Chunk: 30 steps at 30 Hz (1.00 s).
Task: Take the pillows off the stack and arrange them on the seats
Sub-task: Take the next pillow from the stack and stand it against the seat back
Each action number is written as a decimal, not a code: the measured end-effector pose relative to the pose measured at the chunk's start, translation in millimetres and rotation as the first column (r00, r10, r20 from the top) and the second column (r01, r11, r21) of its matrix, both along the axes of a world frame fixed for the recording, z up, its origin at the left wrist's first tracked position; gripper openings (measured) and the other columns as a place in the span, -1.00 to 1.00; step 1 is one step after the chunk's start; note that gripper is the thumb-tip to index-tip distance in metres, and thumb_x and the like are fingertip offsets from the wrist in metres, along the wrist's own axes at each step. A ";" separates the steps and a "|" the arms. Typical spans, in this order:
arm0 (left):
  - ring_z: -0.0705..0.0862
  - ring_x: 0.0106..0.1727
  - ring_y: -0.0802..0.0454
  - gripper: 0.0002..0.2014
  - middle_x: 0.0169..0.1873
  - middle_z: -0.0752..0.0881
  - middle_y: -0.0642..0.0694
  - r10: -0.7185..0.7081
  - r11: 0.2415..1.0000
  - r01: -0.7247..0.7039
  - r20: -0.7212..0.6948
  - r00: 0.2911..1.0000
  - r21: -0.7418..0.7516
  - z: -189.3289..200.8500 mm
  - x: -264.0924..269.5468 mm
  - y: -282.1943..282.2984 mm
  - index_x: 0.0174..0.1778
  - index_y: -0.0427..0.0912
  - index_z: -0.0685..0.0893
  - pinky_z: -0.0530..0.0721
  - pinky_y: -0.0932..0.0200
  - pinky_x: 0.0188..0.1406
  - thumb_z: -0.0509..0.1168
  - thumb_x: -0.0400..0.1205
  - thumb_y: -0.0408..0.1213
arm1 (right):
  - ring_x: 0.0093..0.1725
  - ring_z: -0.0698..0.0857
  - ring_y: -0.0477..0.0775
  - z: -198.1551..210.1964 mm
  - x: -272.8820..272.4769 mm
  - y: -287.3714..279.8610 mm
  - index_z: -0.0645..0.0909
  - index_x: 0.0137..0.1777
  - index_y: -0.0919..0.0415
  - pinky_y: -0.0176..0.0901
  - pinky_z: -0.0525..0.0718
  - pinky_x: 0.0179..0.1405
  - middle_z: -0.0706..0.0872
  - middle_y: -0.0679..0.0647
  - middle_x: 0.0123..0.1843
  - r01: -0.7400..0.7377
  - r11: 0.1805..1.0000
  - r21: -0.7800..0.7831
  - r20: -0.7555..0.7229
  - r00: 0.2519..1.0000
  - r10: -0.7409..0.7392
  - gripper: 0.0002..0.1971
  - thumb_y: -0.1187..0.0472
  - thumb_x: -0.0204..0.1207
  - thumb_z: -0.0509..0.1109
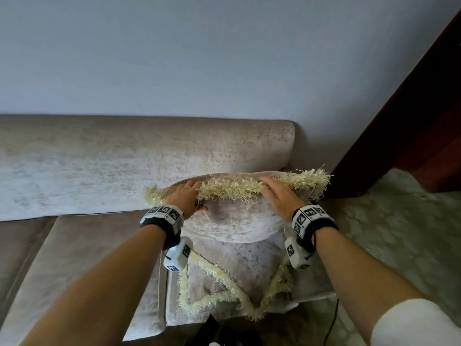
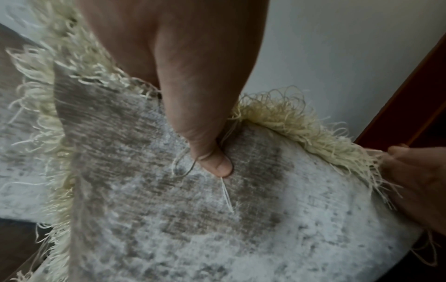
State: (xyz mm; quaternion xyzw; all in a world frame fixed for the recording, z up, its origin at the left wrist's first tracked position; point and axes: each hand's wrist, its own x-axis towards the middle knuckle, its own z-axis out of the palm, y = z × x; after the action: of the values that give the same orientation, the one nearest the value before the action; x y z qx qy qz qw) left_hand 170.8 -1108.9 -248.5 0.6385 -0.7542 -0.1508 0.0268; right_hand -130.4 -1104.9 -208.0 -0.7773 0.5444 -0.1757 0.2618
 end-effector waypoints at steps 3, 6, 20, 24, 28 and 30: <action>0.41 0.53 -0.19 -0.15 0.56 0.36 -0.08 -0.013 1.000 0.013 0.012 1.000 0.002 -0.8 6.5 -0.4 0.64 0.03 0.18 0.48 -0.23 0.45 0.41 0.49 0.15 | 0.65 0.20 0.03 1.7 8.1 0.2 0.13 0.68 -0.08 0.15 0.23 0.63 0.24 -0.01 0.68 -0.057 0.998 0.033 -0.278 0.958 0.064 -0.14 -0.27 0.45 0.43; 0.51 0.44 -0.19 -0.20 0.45 0.50 -0.11 -0.006 1.000 0.006 0.014 1.000 -0.028 3.9 2.6 1.2 0.59 -0.01 0.27 0.54 -0.20 0.39 0.44 0.48 0.11 | 0.66 0.20 0.14 1.3 22.0 -6.0 0.12 0.69 0.12 0.01 0.15 0.64 0.24 0.07 0.68 0.012 1.000 0.027 -0.496 0.868 0.003 0.06 -0.03 0.29 0.68; 0.64 0.22 -0.15 -0.39 0.18 0.67 -0.11 0.056 0.983 -0.054 0.010 0.998 -0.175 45.5 72.2 13.2 0.28 -0.18 0.49 0.58 -0.11 0.27 0.40 0.49 0.18 | -0.34 0.68 0.10 86.0 135.3 -5.2 0.73 -0.16 0.09 0.01 0.69 0.06 0.62 -0.03 -0.48 0.095 0.933 -0.348 -0.529 0.802 -0.278 -0.82 0.42 0.47 0.49; 0.67 0.13 -0.12 -0.26 0.11 0.69 -0.11 0.128 0.978 -0.132 -0.039 0.991 -0.163 60.9 131.3 27.9 0.24 -0.16 0.50 0.63 -0.10 0.20 0.41 0.34 0.33 | -0.33 0.66 0.12 122.4 196.0 -5.2 0.74 -0.09 0.21 -0.07 0.67 0.03 0.61 0.02 -0.44 -0.036 0.926 -0.376 -0.534 0.825 -0.185 -0.87 0.40 0.58 0.39; 0.55 0.29 -0.11 -0.09 0.30 0.57 -0.10 0.231 0.957 -0.233 -0.032 0.972 -0.173 63.7 201.2 58.0 0.42 -0.16 0.41 0.52 -0.16 0.35 0.45 0.29 0.35 | -0.28 0.67 0.17 131.1 271.1 3.7 0.75 -0.12 0.24 -0.03 0.74 -0.18 0.74 0.15 -0.32 -0.141 0.918 -0.370 -0.570 0.815 -0.104 -0.85 0.43 0.57 0.38; 0.52 0.31 -0.10 0.01 0.33 0.52 -0.08 0.278 0.948 -0.277 -0.016 0.961 -0.155 59.3 237.2 80.3 0.47 -0.14 0.34 0.52 -0.19 0.35 0.46 0.24 0.40 | -0.27 0.71 0.19 129.9 313.0 7.9 0.78 -0.12 0.23 -0.01 0.76 -0.22 0.76 0.16 -0.32 -0.189 0.912 -0.365 -0.578 0.814 -0.063 -0.84 0.45 0.55 0.39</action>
State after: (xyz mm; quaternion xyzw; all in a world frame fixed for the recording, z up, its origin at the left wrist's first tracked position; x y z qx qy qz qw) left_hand 408.0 -1028.7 -189.2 0.7345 -0.6666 -0.0841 0.0951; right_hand 182.6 -1097.0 -78.1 -0.8485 0.5226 -0.0316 -0.0773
